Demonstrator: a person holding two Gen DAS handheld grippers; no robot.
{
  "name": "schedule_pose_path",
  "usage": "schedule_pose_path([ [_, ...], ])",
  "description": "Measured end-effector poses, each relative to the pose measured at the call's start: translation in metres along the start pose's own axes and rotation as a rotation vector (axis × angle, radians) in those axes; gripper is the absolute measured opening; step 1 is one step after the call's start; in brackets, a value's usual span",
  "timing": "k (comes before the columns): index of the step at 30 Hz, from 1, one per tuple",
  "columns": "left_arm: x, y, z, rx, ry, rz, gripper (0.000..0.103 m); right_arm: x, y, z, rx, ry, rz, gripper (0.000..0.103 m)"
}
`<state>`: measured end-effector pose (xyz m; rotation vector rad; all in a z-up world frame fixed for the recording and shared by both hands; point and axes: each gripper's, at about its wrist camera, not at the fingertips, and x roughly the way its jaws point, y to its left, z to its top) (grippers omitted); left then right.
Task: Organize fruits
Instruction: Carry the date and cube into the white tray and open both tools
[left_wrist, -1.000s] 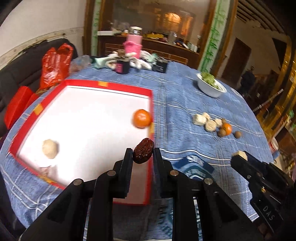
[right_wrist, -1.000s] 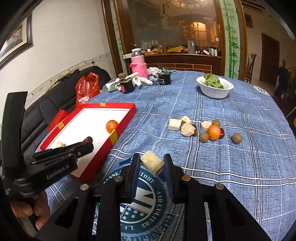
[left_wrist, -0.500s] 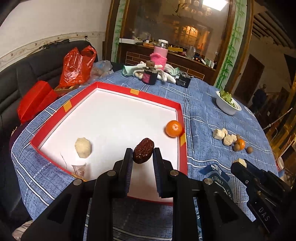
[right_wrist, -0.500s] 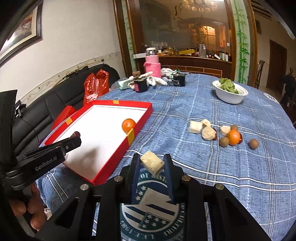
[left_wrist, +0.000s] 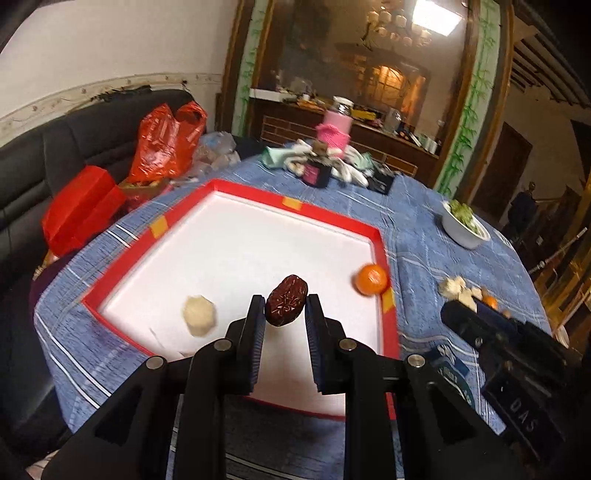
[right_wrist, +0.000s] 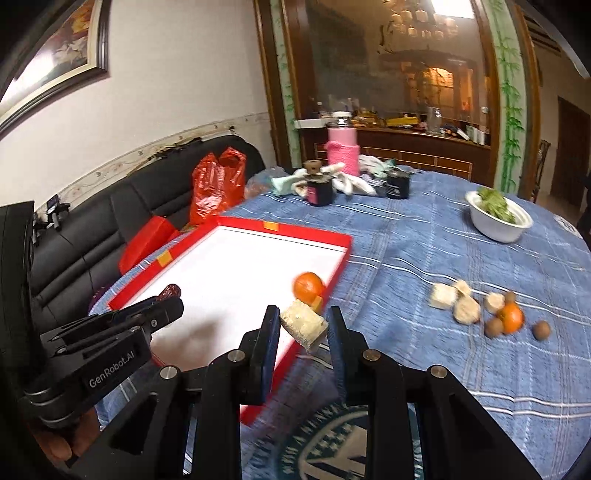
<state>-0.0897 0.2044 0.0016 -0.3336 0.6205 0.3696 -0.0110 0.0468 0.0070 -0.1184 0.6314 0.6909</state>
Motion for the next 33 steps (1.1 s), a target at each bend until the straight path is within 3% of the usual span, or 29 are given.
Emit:
schedule_pose_path([
  [5,0.002,0.005,0.004,-0.027,-0.009,0.036,0.019,0.001,0.009,0.000,-0.025,-0.010,0.027,0.026],
  [23,-0.003,-0.026,0.002,0.035,-0.015,0.058,0.019,-0.020,-0.020,-0.013,0.035,-0.043,0.049,0.026],
  [33,-0.008,-0.018,0.004,0.011,-0.026,0.069,0.019,-0.026,-0.012,-0.010,0.022,-0.051,0.058,0.026],
])
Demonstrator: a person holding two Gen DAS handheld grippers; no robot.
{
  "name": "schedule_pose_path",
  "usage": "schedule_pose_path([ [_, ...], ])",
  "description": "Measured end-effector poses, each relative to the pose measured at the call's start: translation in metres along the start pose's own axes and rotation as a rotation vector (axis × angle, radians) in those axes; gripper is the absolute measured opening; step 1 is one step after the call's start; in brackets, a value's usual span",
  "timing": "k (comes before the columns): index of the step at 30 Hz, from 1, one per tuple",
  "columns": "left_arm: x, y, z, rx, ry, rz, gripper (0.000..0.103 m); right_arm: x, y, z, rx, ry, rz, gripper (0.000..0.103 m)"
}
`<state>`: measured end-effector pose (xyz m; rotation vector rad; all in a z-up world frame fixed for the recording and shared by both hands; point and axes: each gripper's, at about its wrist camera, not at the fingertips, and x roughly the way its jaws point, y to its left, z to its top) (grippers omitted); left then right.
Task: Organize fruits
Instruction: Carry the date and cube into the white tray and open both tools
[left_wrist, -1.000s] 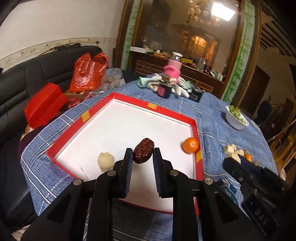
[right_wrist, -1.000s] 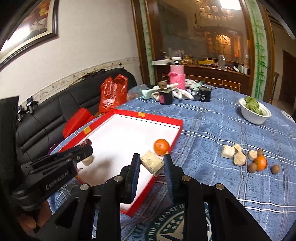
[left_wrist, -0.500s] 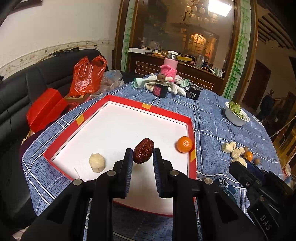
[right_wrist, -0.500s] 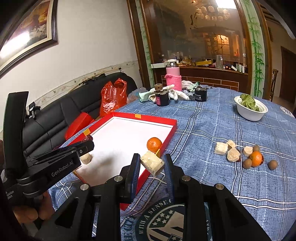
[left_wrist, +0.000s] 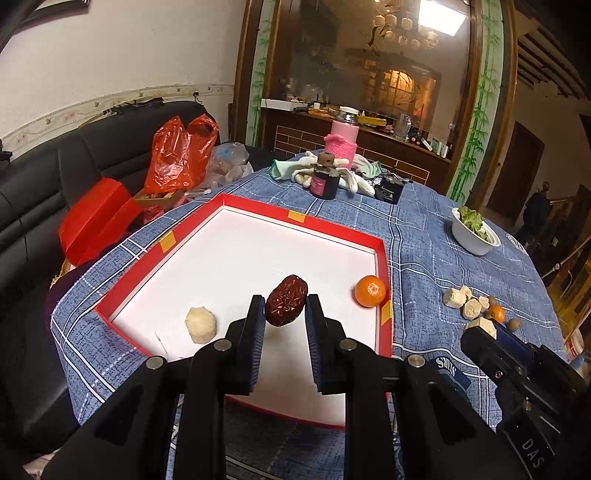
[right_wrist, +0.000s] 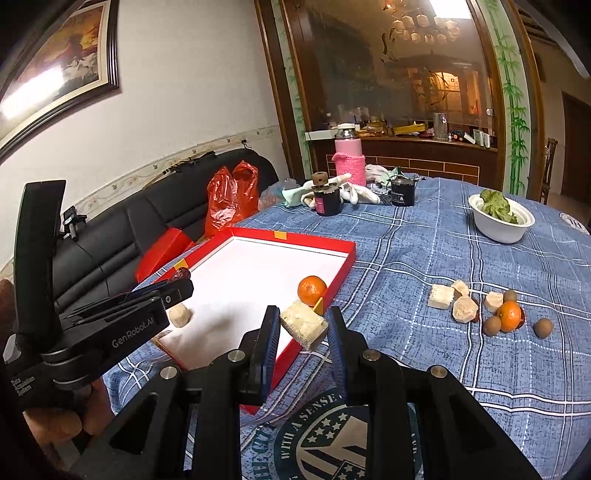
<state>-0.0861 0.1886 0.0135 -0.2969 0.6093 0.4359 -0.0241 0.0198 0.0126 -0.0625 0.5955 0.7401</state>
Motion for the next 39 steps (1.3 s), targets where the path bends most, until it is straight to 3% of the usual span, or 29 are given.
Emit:
schedule_pose_path([
  [14,0.024,0.036,0.013,-0.038,0.084,0.020,0.019,0.030,0.040,0.023,-0.073,0.061,0.054,0.026],
  [23,0.053,0.042,0.028,-0.010,0.154,0.017,0.020,0.087,0.061,0.036,-0.103,0.157,0.088,0.026],
  [34,0.092,0.040,0.044,0.019,0.231,0.031,0.020,0.110,0.062,0.020,-0.113,0.233,0.079,0.026],
  [39,0.105,0.040,0.041,0.026,0.269,0.092,0.020,0.119,0.060,0.010,-0.102,0.279,0.068,0.026],
])
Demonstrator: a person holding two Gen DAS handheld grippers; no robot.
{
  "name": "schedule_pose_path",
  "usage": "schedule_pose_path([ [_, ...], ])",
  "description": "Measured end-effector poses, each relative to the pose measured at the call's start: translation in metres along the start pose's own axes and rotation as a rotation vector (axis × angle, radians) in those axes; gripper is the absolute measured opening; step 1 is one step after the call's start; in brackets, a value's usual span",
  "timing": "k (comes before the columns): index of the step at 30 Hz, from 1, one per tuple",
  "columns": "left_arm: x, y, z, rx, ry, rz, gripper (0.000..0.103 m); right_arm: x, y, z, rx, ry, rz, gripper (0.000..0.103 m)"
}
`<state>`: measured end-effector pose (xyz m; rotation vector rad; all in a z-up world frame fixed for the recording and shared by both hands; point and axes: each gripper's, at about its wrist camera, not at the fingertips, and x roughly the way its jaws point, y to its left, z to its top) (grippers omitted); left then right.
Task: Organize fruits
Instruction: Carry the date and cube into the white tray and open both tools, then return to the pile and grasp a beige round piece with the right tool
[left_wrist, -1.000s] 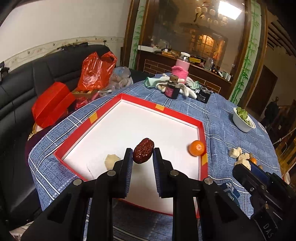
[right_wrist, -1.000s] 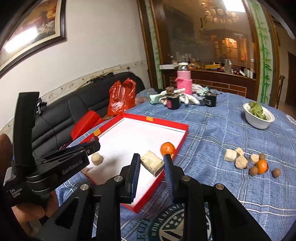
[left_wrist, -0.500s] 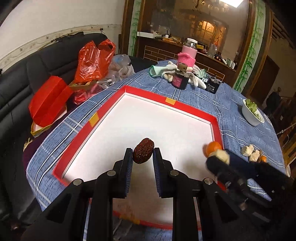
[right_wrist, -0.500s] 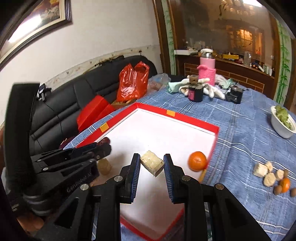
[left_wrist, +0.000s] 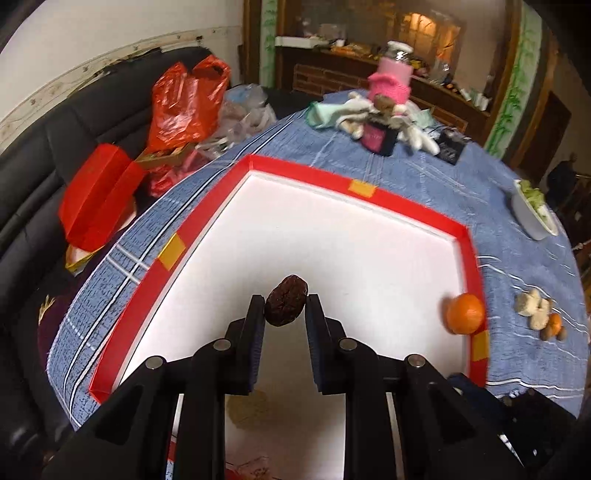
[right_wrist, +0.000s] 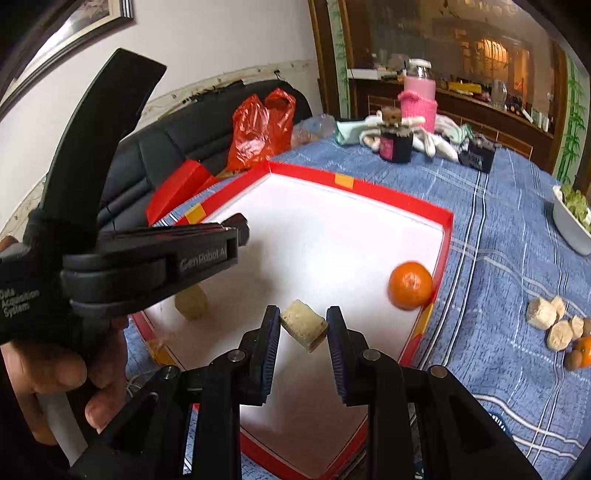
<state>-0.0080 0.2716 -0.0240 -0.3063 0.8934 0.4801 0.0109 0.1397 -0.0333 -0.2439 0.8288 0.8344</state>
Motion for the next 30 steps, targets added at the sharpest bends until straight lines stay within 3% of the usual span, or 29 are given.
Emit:
schedule_pose_path([
  [12,0.008,0.000,-0.002,-0.012,0.043,0.047,0.020,0.013,-0.002,-0.008,0.018,0.048,-0.004,0.027],
  [13,0.009,0.000,-0.002,-0.015,0.052,0.046,0.028,0.013,-0.004,-0.008,0.027,0.056,-0.006,0.031],
  [14,0.009,-0.001,-0.002,-0.016,0.065,0.041,0.037,0.013,-0.005,-0.008,0.031,0.054,-0.004,0.042],
  [15,0.009,-0.003,-0.002,-0.015,0.066,0.040,0.056,0.010,-0.005,-0.008,0.035,0.044,0.001,0.049],
  [16,0.007,-0.004,-0.003,-0.011,0.058,0.046,0.062,0.006,-0.006,-0.008,0.041,0.029,0.005,0.062],
  [17,0.005,-0.005,-0.004,-0.007,0.045,0.052,0.062,0.001,-0.007,-0.008,0.045,0.005,0.010,0.065],
  [23,-0.017,-0.010,-0.007,-0.021,-0.022,0.037,0.062,-0.033,-0.024,-0.013,0.062,-0.077,0.011,0.066],
  [27,-0.041,-0.027,-0.010,-0.015,-0.108,-0.023,0.062,-0.070,-0.052,-0.031,0.099,-0.166,-0.019,0.066],
  [30,-0.057,-0.059,-0.016,0.059,-0.160,-0.092,0.062,-0.092,-0.083,-0.046,0.148,-0.204,-0.077,0.066],
])
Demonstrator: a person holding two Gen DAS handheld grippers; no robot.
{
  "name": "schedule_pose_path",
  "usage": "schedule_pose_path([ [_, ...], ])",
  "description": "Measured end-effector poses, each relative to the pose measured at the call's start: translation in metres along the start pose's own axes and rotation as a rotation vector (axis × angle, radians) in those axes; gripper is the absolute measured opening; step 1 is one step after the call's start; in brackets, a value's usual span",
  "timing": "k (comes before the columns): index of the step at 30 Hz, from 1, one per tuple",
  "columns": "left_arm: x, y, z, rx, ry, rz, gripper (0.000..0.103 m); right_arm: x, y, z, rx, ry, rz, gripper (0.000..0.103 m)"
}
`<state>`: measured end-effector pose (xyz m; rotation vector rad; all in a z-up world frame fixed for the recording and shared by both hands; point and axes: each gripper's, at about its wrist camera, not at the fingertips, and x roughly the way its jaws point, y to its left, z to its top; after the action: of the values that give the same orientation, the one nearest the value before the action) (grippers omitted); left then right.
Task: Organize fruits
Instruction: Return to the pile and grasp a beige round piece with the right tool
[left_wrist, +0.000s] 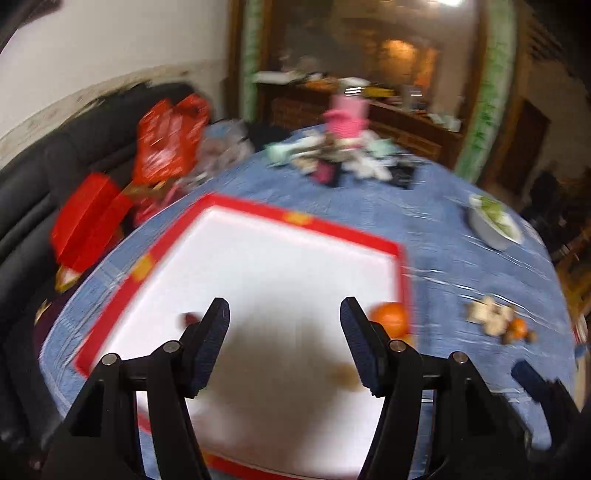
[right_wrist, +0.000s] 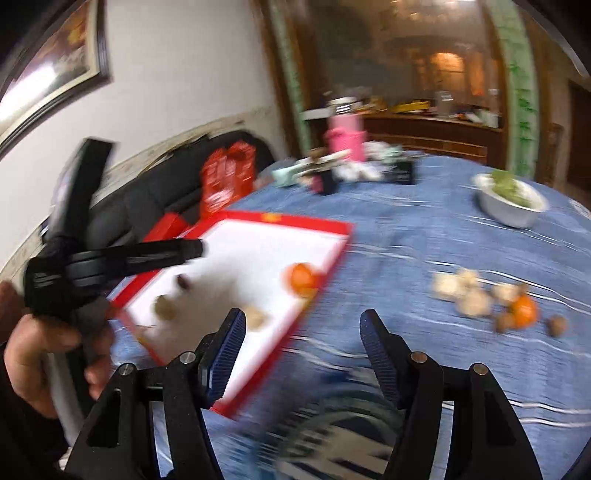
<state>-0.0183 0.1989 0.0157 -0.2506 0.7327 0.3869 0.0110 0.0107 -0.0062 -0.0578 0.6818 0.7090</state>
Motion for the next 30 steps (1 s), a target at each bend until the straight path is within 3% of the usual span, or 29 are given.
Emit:
schedule_pose_path([
  [5,0.000,-0.072,-0.009,0.170,-0.008,-0.147,0.062,-0.016,-0.073,-0.005,0.107,-0.005,-0.123,0.066],
  [10,0.015,-0.103,-0.017,0.220,0.031,-0.185,0.061,-0.001,-0.109,-0.002,0.074,0.041,-0.181,0.062],
  [18,0.030,-0.108,-0.020,0.191,0.087,-0.198,0.061,0.049,-0.124,0.010,-0.075,0.160,-0.194,0.048],
  [30,0.053,-0.117,-0.017,0.186,0.137,-0.203,0.061,0.078,-0.114,0.017,-0.219,0.223,-0.251,0.036],
])
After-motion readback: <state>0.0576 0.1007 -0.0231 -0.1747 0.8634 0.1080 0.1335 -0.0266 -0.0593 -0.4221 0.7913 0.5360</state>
